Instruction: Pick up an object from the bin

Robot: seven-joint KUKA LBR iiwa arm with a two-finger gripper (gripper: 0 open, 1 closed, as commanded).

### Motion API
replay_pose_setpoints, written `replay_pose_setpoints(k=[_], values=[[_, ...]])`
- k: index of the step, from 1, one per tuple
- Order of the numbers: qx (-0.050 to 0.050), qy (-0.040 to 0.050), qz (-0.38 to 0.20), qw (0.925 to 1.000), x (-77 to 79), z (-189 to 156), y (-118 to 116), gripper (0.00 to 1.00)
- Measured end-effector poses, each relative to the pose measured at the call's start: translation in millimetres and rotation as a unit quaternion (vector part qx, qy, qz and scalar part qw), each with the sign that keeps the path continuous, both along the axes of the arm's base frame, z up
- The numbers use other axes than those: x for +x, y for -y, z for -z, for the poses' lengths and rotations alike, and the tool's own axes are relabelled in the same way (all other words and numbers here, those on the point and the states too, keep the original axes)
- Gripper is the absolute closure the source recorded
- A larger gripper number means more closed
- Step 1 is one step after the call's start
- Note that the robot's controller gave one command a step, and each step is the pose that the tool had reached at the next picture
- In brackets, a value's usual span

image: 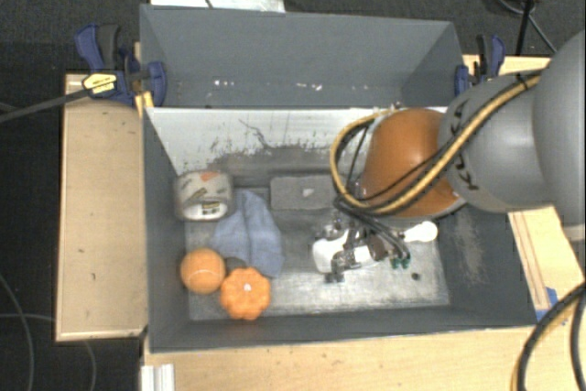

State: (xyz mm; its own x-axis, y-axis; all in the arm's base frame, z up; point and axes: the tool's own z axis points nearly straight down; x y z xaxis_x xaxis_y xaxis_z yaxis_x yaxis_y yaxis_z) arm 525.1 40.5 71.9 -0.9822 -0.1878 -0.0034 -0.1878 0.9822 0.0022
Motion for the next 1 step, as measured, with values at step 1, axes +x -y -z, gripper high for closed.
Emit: replay_pose_setpoints(k=[1], values=[[0.0, 0.0, 0.0, 1.0, 0.0, 0.0, 0.0, 1.0]])
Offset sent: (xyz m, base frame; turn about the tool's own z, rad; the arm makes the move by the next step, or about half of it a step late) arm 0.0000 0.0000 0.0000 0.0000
